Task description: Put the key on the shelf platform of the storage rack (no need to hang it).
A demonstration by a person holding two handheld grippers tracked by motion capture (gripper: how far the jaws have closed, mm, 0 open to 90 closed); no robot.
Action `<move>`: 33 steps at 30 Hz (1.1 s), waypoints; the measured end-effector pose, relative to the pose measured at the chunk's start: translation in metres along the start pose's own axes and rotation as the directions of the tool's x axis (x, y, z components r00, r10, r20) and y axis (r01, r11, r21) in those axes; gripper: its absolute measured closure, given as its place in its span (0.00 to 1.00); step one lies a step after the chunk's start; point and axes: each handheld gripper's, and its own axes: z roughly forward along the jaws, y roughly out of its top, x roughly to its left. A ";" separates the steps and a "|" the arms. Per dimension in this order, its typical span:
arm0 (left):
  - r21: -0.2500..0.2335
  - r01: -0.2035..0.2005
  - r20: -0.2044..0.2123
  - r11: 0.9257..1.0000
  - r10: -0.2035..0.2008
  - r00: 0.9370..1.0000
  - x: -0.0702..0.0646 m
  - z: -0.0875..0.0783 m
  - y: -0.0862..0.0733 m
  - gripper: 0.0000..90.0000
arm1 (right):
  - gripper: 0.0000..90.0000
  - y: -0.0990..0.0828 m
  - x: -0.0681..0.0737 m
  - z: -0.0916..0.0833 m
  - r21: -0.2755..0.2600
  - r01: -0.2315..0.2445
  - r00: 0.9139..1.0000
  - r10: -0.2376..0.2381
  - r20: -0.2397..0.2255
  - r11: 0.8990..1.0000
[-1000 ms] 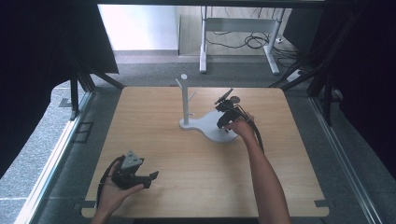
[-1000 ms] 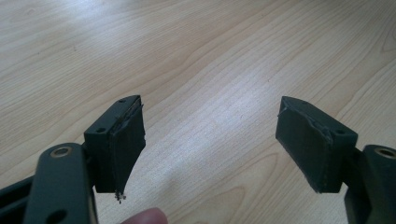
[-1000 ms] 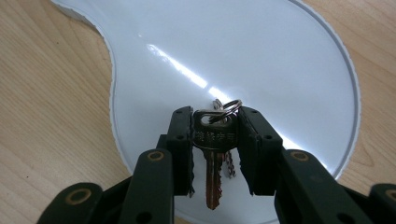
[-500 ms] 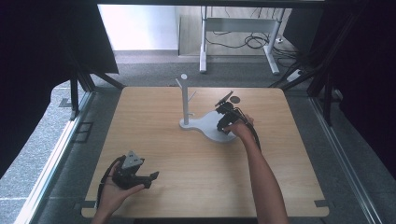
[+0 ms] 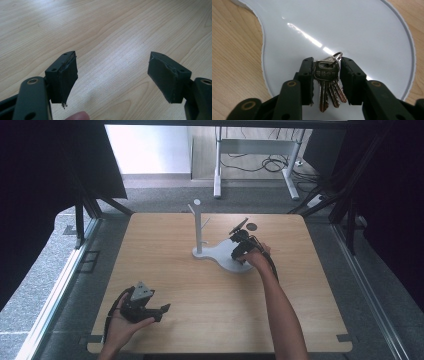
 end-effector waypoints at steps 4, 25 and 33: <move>0.000 0.002 0.000 1.000 -0.002 1.000 0.000 0.000 0.000 0.27 | 0.55 0.000 0.001 -0.006 -0.017 -0.020 1.000 0.020 0.012 1.000; -0.003 0.002 -0.004 1.000 -0.002 1.000 0.001 -0.001 0.000 0.27 | 0.49 -0.015 0.004 -0.050 -0.128 0.020 1.000 -0.022 -0.012 0.992; 0.002 -0.002 -0.007 1.000 0.002 1.000 -0.002 0.000 0.000 0.27 | 0.50 -0.040 0.010 -0.069 -0.195 0.070 0.995 -0.082 -0.052 0.978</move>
